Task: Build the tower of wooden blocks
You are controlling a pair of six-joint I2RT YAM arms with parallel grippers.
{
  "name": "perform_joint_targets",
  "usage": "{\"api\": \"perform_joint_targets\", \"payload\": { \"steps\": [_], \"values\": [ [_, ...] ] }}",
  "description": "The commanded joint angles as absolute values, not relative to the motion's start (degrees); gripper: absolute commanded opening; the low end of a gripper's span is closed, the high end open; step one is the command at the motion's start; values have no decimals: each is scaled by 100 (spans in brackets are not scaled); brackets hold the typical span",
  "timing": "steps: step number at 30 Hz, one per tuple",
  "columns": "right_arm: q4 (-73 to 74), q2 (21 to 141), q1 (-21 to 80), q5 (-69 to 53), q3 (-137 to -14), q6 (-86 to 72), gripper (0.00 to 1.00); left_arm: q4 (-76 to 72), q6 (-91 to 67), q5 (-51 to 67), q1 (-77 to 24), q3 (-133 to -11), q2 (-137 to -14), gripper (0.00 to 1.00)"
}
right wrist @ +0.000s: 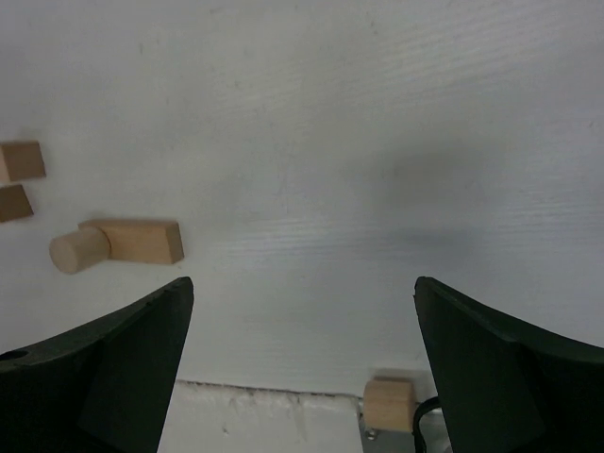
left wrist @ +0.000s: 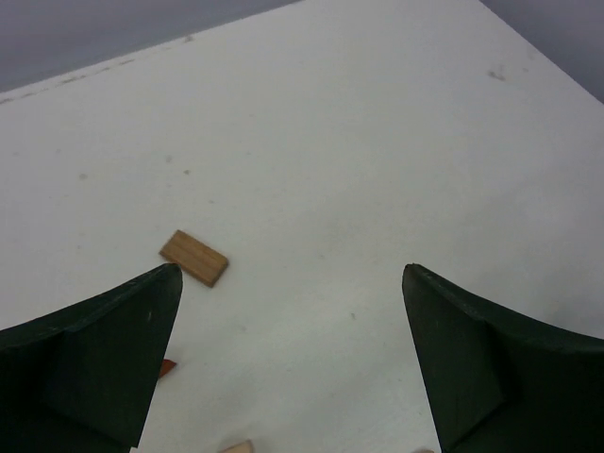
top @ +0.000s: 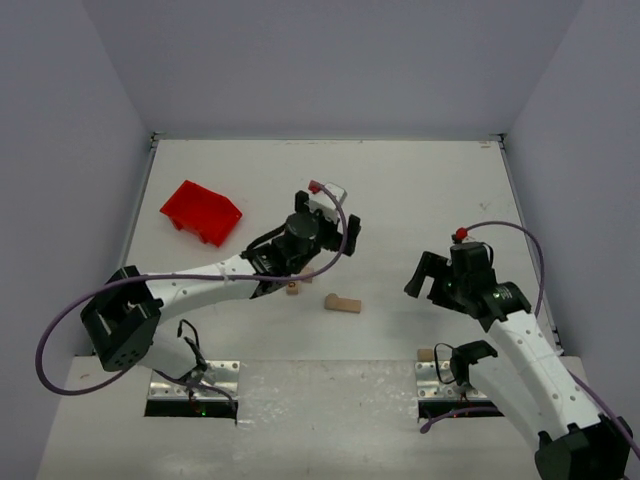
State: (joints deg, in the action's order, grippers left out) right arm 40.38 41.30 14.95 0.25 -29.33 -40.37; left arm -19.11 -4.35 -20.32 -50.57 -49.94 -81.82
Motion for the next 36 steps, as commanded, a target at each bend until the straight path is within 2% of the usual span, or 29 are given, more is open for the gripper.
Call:
{"api": "perform_joint_targets", "payload": {
  "steps": [1,6,14,22,24,36],
  "values": [
    [4851,4448,1895,-450,-2733,-3957,99,-2092,-879,-2219,-4362,-5156,-7738,100],
    [4933,5089,2599,-326,-2739,-4098,99,-2122,-1069,-2486,-3943,-4907,-7444,100],
    [5438,5590,2654,-209,-2748,-4262,94,-1890,-1679,-2292,-2818,-4561,-7174,100],
    [5411,6027,2689,-454,-2695,-4224,75,-1968,-1676,-2344,-2643,-4486,-7145,100],
    [5433,6152,2703,-452,-2698,-4233,67,-1981,-1670,-2348,-2631,-4468,-7151,100],
    [5596,6497,2721,-555,-2672,-4293,66,-2048,-1741,-2272,-2566,-4399,-7176,100]
  ]
}}
